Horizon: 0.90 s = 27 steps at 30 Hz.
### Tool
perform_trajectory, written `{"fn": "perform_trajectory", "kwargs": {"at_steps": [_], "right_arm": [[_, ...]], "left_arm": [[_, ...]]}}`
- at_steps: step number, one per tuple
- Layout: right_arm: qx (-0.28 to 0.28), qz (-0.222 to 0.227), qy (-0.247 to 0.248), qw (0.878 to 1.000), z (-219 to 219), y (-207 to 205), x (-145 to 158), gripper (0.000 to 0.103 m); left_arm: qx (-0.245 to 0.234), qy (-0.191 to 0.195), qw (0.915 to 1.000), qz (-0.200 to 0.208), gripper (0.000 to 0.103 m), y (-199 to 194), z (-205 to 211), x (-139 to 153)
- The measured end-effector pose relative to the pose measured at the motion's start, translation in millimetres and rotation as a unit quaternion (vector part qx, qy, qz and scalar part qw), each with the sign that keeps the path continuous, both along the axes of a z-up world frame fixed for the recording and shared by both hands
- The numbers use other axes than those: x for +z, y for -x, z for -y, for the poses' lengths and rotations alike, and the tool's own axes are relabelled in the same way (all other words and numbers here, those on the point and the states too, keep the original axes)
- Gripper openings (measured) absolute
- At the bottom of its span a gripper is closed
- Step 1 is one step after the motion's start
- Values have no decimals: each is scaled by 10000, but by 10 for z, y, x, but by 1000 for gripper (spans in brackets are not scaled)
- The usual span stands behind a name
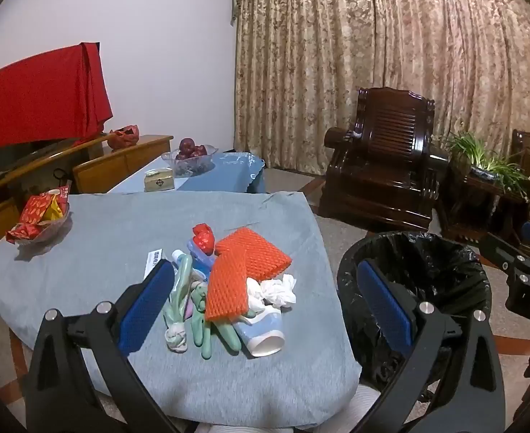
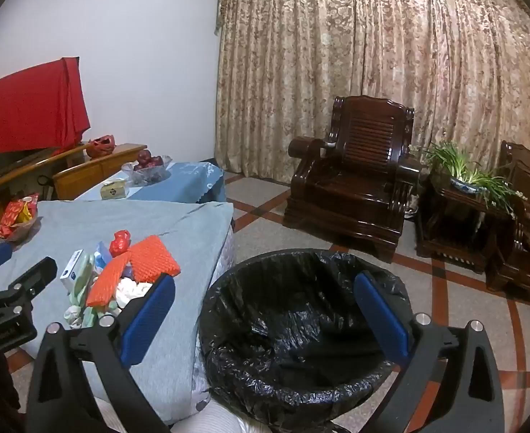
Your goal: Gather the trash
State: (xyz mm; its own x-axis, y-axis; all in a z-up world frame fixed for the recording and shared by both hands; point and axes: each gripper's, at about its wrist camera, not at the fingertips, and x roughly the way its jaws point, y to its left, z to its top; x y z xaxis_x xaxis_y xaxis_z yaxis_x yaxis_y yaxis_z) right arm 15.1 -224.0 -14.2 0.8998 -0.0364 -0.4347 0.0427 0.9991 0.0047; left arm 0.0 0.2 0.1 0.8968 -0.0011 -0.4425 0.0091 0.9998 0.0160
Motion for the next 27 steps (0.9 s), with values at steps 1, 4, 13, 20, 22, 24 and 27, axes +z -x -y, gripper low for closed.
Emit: {"fn": "perform_trajectory", "kwargs": {"at_steps": [1, 4, 13, 20, 22, 24, 27], "right_arm": [[-1, 11, 5, 10000, -2, 0, -1, 97], [-1, 11, -8, 10000, 2, -5, -3, 97], [-1, 17, 22, 10000, -15, -8, -7, 97], [10, 10, 6, 10000, -9, -10, -8, 97], [4, 9, 13, 10000, -13, -13, -9, 97], [4, 11, 8, 10000, -14, -14, -10, 97], [2, 6, 13, 10000, -17, -16, -12, 97]], "left_arm": [[12, -5, 10000, 3, 98, 0, 0, 0], [-2, 7, 10000, 17, 98, 1, -2, 0], [-12, -15, 10000, 11, 98, -9, -15, -28], [-4, -24, 10000, 22, 98, 9, -13, -44], [-7, -27, 10000, 24, 98, 6, -15, -43], [-5, -25, 10000, 23, 98, -19, -42, -31], [-8, -24, 10000, 23, 98, -22, -46, -30]]}}
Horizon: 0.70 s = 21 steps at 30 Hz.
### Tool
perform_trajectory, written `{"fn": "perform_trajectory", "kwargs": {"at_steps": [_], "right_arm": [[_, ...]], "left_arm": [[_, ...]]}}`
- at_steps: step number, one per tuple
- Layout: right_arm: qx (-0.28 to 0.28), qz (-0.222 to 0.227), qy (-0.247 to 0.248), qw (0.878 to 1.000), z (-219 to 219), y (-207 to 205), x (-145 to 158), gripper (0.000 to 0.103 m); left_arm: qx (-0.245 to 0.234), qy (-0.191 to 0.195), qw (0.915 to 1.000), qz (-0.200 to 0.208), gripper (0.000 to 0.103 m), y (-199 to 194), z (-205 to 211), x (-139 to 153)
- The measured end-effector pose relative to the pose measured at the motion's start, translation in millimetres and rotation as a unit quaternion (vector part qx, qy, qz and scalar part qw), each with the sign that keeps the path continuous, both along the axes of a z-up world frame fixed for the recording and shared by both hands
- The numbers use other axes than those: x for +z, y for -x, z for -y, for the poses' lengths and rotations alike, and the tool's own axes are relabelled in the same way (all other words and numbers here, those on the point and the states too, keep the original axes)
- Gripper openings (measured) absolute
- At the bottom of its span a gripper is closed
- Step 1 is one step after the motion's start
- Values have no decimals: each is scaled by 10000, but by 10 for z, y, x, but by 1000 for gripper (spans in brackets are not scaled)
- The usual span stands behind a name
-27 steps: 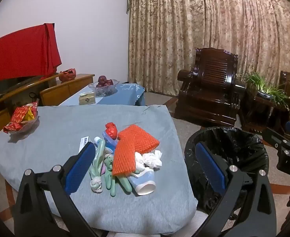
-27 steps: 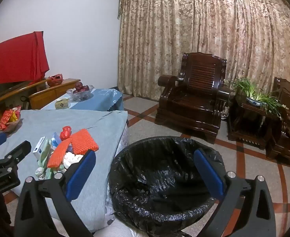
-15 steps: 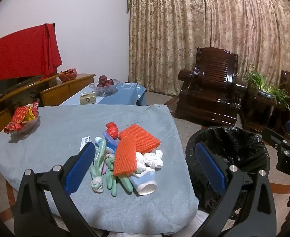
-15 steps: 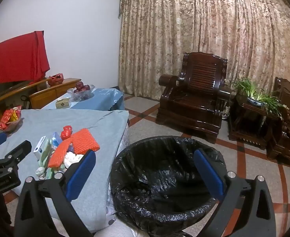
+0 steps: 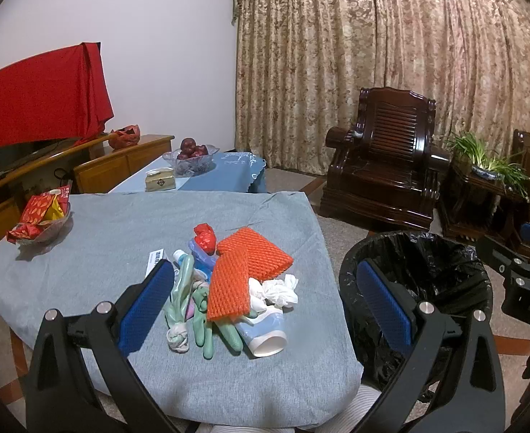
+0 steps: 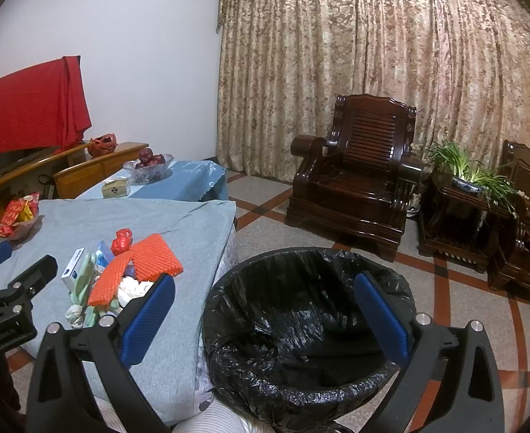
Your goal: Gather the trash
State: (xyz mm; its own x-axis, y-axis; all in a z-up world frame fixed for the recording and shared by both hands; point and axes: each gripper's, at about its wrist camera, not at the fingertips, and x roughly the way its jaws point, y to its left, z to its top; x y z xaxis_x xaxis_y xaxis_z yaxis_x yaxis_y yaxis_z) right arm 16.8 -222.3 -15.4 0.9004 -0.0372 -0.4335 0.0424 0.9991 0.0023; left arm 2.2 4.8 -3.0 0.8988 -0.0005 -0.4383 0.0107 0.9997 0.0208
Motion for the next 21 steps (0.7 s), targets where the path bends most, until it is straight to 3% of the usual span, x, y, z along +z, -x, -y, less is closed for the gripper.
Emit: {"fn": "perform_trajectory", "kwargs": {"at_steps": [21], "right_arm": [[9, -2, 9, 10000, -9, -28, -21, 97]], "left_arm": [[-2, 3, 10000, 2, 98, 4, 4, 1]]}}
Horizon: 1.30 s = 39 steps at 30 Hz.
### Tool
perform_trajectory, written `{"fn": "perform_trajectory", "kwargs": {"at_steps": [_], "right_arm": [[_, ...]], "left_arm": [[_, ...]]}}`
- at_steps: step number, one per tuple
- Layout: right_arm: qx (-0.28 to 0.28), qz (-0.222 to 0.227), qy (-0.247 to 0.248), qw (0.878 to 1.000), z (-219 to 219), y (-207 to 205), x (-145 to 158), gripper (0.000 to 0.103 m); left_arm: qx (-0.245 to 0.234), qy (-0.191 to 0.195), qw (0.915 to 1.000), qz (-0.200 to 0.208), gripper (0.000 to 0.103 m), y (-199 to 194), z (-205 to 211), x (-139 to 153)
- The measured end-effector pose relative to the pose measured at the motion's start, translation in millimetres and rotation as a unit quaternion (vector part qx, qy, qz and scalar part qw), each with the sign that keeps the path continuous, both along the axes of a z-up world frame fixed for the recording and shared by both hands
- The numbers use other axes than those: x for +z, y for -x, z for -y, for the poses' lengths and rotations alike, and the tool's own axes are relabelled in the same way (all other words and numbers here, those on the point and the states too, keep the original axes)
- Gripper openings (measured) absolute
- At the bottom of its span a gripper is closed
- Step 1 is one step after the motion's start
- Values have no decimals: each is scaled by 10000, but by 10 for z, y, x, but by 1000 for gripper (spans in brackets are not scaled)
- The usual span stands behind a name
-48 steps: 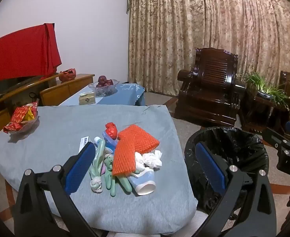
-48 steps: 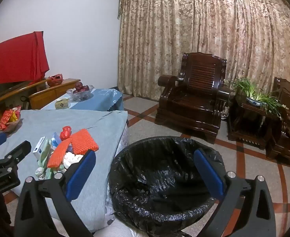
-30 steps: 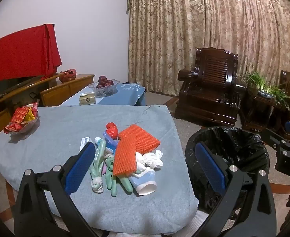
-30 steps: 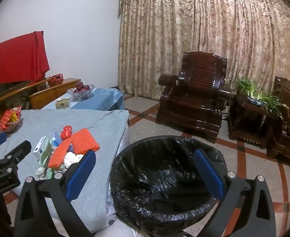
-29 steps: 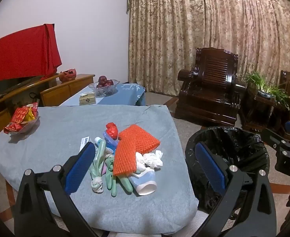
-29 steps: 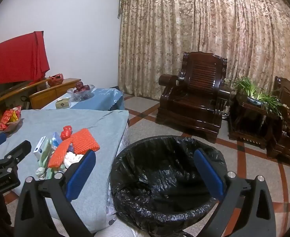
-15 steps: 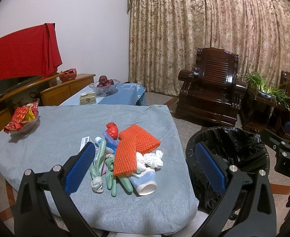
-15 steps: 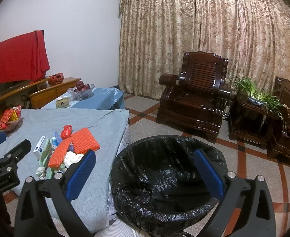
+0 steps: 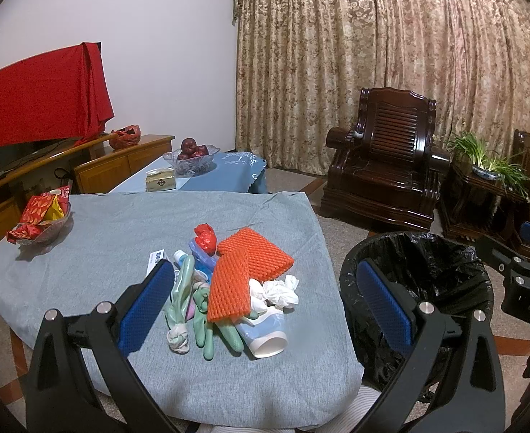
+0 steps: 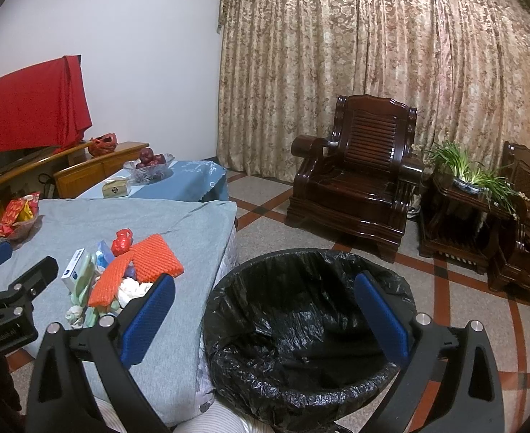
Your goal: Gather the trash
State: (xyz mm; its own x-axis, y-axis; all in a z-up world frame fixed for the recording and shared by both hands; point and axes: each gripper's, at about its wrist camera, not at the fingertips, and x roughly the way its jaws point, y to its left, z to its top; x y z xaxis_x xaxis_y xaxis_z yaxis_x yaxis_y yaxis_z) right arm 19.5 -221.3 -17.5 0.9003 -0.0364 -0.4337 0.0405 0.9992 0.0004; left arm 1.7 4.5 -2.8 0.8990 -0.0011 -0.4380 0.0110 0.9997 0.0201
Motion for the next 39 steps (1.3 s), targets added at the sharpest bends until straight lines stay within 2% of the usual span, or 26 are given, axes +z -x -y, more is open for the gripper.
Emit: {"fn": "perform_trajectory", "kwargs": {"at_steps": [39], "right_arm": [[1, -23, -3, 10000, -28, -15, -17, 97]], "left_arm": [[3, 9, 10000, -8, 98, -4, -7, 1]]}}
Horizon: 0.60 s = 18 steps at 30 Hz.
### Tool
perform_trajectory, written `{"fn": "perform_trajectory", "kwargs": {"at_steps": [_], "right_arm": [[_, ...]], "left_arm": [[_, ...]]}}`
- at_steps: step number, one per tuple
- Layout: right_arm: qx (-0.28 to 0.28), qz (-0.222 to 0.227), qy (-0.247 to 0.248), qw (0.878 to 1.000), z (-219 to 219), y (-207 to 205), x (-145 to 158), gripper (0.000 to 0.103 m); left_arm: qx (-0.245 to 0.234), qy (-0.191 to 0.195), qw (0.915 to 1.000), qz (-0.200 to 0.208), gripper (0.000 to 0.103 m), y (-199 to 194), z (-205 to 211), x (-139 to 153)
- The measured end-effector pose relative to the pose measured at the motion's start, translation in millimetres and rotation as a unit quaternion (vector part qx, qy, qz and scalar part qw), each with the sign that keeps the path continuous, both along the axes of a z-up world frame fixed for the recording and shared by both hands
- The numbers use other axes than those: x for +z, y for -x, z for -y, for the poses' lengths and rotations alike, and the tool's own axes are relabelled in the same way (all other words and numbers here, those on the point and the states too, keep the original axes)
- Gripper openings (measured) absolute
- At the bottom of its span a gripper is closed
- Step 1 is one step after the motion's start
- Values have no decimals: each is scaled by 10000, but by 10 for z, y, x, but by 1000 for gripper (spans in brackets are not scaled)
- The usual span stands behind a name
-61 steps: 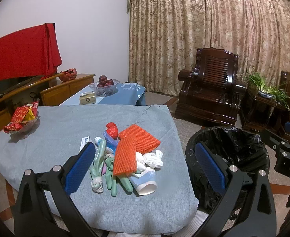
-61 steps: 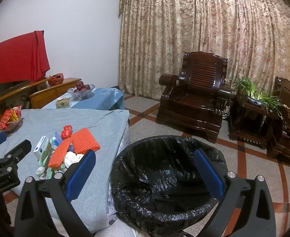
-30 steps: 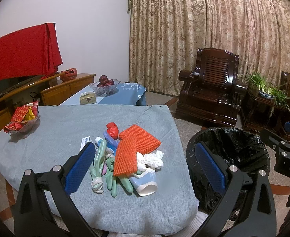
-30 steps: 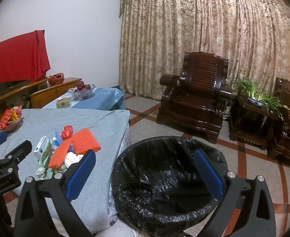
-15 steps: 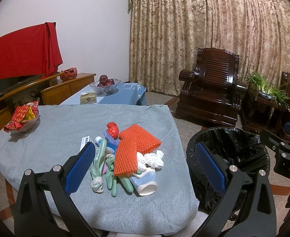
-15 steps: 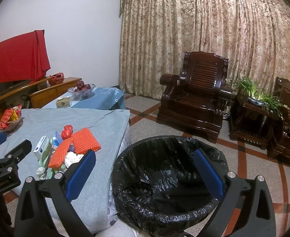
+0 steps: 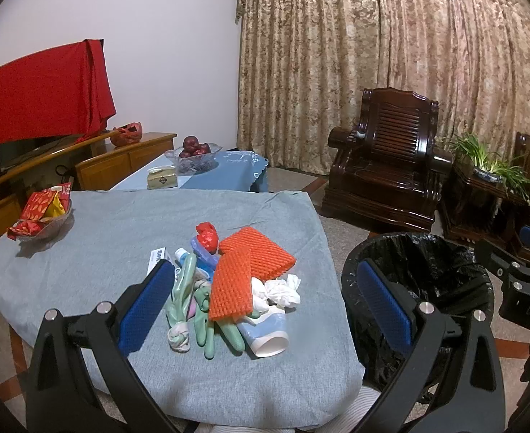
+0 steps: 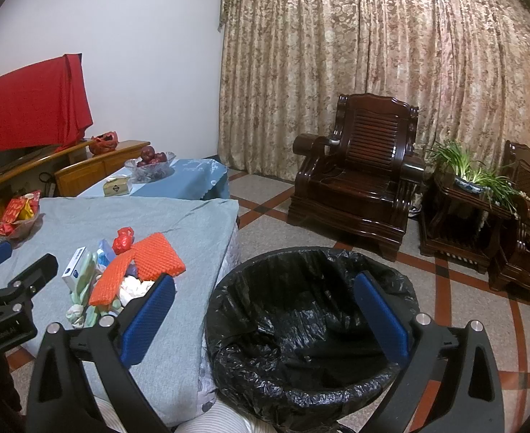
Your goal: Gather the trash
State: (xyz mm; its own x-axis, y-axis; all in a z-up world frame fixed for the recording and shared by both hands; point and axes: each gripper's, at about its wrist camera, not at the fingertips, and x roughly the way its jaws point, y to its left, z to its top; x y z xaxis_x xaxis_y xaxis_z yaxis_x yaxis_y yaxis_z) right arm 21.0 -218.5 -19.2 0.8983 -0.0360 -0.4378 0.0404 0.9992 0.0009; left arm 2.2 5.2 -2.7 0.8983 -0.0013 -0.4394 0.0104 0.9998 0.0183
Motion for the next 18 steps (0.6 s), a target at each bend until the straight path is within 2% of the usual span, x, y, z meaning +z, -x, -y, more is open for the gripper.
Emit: {"fn": "perform_trajectory", "kwargs": {"at_steps": [11, 18], "right_arm": [[30, -3, -15, 10000, -11, -12, -11, 97], [334, -51, -36, 9994, -453, -241, -217, 97]], "left_arm": [[9, 21, 10000, -5, 98, 7, 1, 7], [303, 17, 9995, 86, 98, -96, -380, -38]]}}
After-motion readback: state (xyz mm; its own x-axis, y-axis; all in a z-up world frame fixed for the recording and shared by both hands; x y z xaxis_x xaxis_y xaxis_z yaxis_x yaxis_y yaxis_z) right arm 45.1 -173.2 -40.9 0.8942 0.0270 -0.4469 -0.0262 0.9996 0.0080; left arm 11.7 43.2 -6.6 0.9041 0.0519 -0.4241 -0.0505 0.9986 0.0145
